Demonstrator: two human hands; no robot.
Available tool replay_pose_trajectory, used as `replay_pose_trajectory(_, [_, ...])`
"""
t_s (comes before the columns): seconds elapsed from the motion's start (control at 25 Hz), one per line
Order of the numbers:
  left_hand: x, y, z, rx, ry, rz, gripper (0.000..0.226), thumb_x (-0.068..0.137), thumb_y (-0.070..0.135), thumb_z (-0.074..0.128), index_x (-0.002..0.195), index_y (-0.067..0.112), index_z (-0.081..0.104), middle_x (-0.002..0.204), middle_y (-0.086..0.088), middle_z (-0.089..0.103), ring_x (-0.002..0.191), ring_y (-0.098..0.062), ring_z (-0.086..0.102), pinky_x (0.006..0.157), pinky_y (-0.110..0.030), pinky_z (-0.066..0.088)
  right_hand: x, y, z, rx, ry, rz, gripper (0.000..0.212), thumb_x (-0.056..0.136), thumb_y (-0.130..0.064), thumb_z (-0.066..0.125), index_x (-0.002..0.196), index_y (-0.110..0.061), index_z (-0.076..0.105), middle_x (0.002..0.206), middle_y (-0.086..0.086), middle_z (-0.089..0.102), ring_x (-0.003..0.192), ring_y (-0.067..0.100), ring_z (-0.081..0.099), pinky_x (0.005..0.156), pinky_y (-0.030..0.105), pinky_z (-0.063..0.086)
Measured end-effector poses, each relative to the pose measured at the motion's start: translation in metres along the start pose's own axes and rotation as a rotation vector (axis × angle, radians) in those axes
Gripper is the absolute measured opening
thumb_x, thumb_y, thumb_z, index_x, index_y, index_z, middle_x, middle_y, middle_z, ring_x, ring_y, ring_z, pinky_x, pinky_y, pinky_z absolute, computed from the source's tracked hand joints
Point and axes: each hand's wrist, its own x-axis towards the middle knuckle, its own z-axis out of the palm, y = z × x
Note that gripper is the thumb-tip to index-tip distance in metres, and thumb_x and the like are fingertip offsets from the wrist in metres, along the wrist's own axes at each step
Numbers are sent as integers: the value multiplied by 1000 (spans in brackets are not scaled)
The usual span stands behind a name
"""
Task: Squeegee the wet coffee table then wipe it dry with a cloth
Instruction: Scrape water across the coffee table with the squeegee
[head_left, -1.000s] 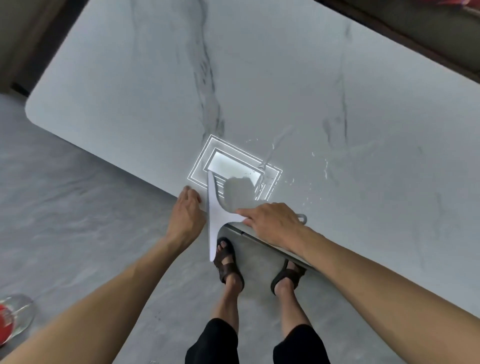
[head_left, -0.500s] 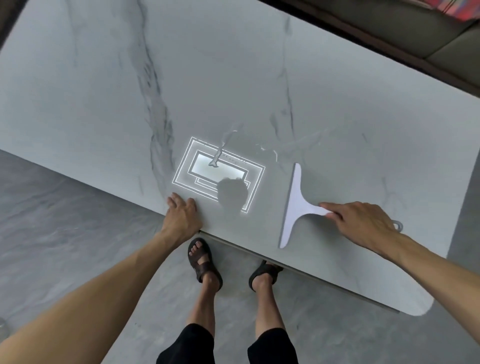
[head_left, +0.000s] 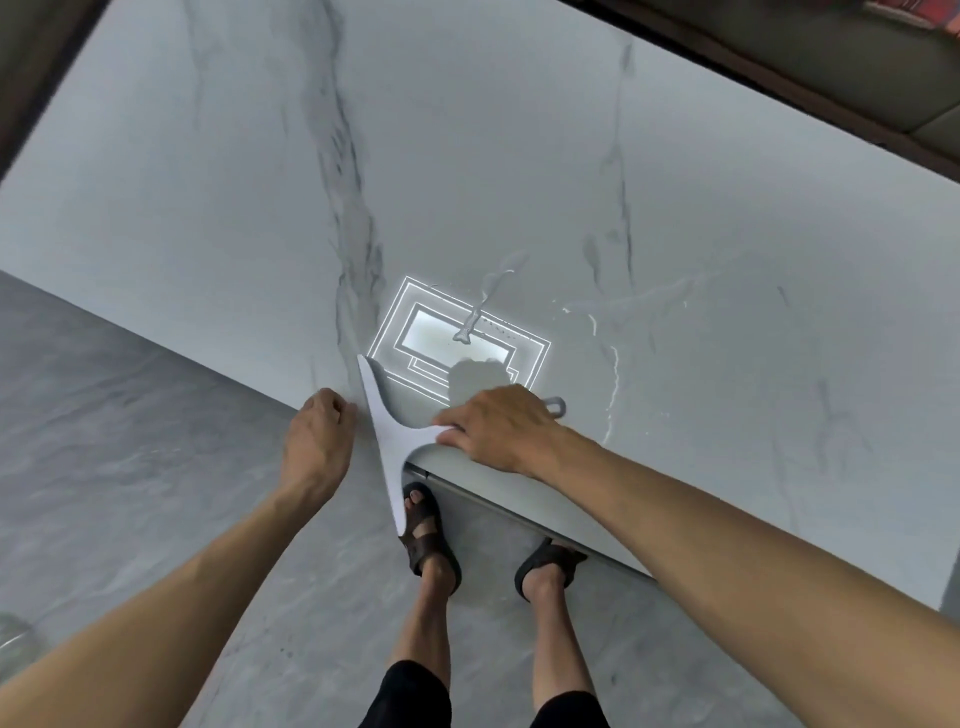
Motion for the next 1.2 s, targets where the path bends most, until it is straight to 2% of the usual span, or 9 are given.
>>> replay_pose_trajectory(0.12, [13, -3, -2, 10, -53, 105, 3, 91, 14, 49, 92, 11, 47, 96, -5, 51, 86, -25, 50, 77, -36, 42, 25, 0, -7, -12, 58, 34, 34, 96, -54, 37, 110, -38, 64, 106, 3, 71, 99, 27, 64, 72, 36, 38])
replay_pose_trajectory(0.32, [22, 23, 6, 150, -175, 309, 19, 85, 16, 54, 100, 5, 50, 111, -11, 47, 104, -30, 47, 92, -39, 41, -9, 64, -23, 82, 171, 310, 33, 93, -52, 37, 117, -47, 60, 115, -1, 69, 107, 27, 61, 81, 36, 41])
replay_pose_trajectory(0.48, [29, 44, 14, 315, -389, 185, 47, 90, 29, 49, 125, -1, 43, 149, -35, 20, 138, -49, 22, 110, -51, 32, -91, 127, -21, 122, 258, 603, 31, 96, -47, 39, 118, -45, 61, 113, -3, 70, 101, 30, 62, 78, 37, 46])
replay_pose_trajectory(0.56, [33, 48, 10, 330, -440, 156, 47, 89, 29, 48, 125, -1, 42, 148, -38, 20, 137, -51, 23, 107, -50, 34, -132, 146, -21, 115, 269, 725, 32, 97, -47, 36, 113, -42, 64, 102, -2, 72, 91, 31, 62, 72, 37, 48])
replay_pose_trajectory(0.68, [35, 52, -3, 264, -401, 174, 31, 86, 24, 47, 111, 5, 49, 123, -24, 49, 112, -41, 48, 85, -39, 42, -168, 151, -28, 95, 259, 821, 35, 97, -48, 32, 101, -36, 65, 83, -3, 69, 77, 29, 59, 65, 36, 47])
replay_pose_trajectory(0.76, [35, 50, -14, 164, -304, 138, 20, 85, 20, 43, 100, 10, 51, 100, -13, 59, 87, -31, 54, 72, -35, 40, -164, 136, -33, 78, 271, 793, 33, 97, -49, 33, 104, -39, 64, 85, -4, 70, 78, 28, 60, 65, 35, 47])
replay_pose_trajectory(0.88, [35, 37, -30, 1, -212, 62, 13, 90, 22, 42, 96, 15, 51, 85, -7, 61, 77, -29, 57, 66, -36, 45, -118, 93, -36, 50, 273, 595, 31, 95, -51, 36, 114, -47, 59, 100, -6, 73, 88, 25, 65, 68, 33, 45])
replay_pose_trajectory(1.08, [42, -8, -54, -123, -112, -62, 21, 90, 17, 50, 110, 12, 47, 89, -10, 61, 71, -24, 54, 60, -33, 40, 10, -13, -18, -2, 14, 29, 35, 94, -55, 36, 113, -39, 60, 111, 0, 70, 101, 24, 63, 71, 34, 39])
replay_pose_trajectory(1.2, [47, -27, -59, -67, -50, -56, 27, 87, 11, 52, 113, 9, 48, 105, -15, 60, 86, -29, 54, 70, -32, 39, 63, -45, -16, -27, -73, -100, 35, 96, -54, 35, 117, -40, 60, 110, 2, 70, 97, 25, 64, 67, 34, 34])
